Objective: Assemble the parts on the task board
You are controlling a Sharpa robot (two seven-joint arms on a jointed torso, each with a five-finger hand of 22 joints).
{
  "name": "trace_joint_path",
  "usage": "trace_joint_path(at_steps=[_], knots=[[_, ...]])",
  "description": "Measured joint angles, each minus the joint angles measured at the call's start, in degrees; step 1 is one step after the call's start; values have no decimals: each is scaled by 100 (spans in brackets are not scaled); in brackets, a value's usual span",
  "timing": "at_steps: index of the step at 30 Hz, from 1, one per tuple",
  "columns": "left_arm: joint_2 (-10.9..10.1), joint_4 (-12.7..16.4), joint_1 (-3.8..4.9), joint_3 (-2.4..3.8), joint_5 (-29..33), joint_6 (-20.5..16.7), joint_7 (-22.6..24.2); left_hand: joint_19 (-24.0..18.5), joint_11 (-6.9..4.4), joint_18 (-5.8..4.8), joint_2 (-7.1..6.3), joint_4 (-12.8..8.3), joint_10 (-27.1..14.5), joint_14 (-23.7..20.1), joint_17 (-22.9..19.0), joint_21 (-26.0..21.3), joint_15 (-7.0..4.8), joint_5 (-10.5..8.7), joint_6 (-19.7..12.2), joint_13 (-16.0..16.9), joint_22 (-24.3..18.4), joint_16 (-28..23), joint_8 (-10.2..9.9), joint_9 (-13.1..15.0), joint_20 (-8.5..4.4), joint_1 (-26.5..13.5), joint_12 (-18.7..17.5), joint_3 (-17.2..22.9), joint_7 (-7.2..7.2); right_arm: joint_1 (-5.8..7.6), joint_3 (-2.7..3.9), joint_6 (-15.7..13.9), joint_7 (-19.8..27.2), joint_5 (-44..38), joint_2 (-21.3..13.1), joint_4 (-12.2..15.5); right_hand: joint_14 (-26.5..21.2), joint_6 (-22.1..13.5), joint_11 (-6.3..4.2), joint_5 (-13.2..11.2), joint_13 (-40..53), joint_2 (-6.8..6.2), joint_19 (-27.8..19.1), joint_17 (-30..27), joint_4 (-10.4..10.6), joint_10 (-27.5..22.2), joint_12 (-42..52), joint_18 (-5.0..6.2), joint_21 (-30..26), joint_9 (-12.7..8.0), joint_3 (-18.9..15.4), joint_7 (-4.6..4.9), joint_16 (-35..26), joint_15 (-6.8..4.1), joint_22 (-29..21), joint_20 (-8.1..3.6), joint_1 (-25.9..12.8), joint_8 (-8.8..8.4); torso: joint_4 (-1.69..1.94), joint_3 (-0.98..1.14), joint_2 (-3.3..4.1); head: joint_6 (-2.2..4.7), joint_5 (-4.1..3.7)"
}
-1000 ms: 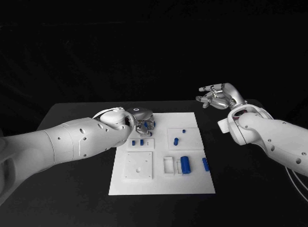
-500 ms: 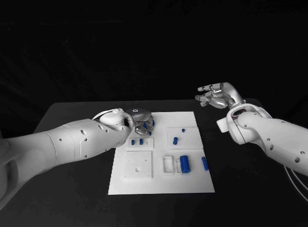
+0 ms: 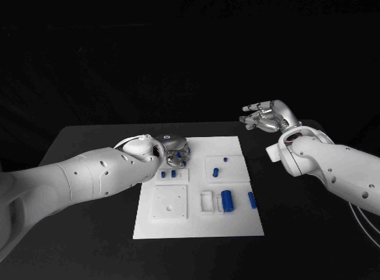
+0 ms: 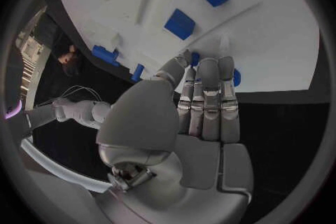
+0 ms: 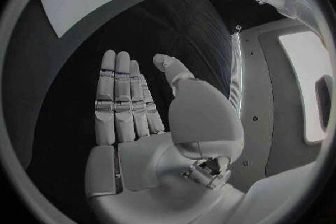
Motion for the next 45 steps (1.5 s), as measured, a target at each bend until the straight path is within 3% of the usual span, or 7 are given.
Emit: trace_joint_path(at_steps=[10, 12, 16, 31, 45], knots=[[5, -15, -13, 0, 0, 67, 0, -21, -39, -1, 77, -24, 324, 69, 76, 253, 4, 0, 203, 1, -1, 166, 0, 0, -20, 77, 0, 45, 78, 0, 0, 12, 3, 8, 4, 7, 0, 0, 0, 22, 0, -23, 0, -6, 0, 0, 0, 0, 25, 0, 0, -1, 0, 0, -56, 0, -23, 0, 2, -2, -8, -13, -7], [6, -22, -14, 0, 0, 80, -4, -93, -39, 91, 107, -49, 324, 68, 85, 369, 4, 0, 203, 0, -1, 218, 0, 0, -8, 107, 0, 20, 78, 0, 0, 15, 4, 9, 5, 8, 0, 0, 0, 22, 0, -23, 0, -6, 0, 0, 0, 0, 25, 0, 0, -1, 0, 0, -68, 0, -23, 0, 3, -3, -9, -13, -8], [9, -48, -17, 0, -1, 104, -9, -114, -39, 91, 137, -89, 324, 68, 85, 478, 4, 0, 203, 0, -1, 232, 0, 0, 12, 77, 0, 15, 78, 0, 0, 19, 5, 11, 6, 8, 0, -1, 0, 22, 0, -23, -1, -5, 0, 0, 0, 0, 25, 0, 0, -2, 0, 0, -83, 0, -23, 0, 2, -3, -11, -14, -8], [51, -114, -56, 7, -3, 139, -4, -113, -6, 91, 163, -105, 290, 137, 78, 524, 15, 0, 203, 0, -2, 232, 0, 0, 12, 50, 0, 31, 78, 0, 0, 29, 9, 18, 3, 33, 0, -1, 0, 22, 1, -23, -1, -4, 0, 0, 0, 0, 61, 0, 0, -3, 0, 0, -120, 0, -23, 0, -1, -7, -7, -17, -3], [7, -104, -72, 8, 23, 61, -3, -59, -37, 118, 312, -25, 462, 291, 67, 569, 24, -7, 399, -3, -3, 277, -45, -9, 2, 40, -1, -50, 90, 0, 0, 30, 13, 22, 0, 41, 0, -1, 0, 55, 2, -23, -1, -4, 0, 0, 0, -1, 60, 0, 0, -4, 1, -1, -145, 0, -22, 0, 2, -1, -12, -3, -9]])
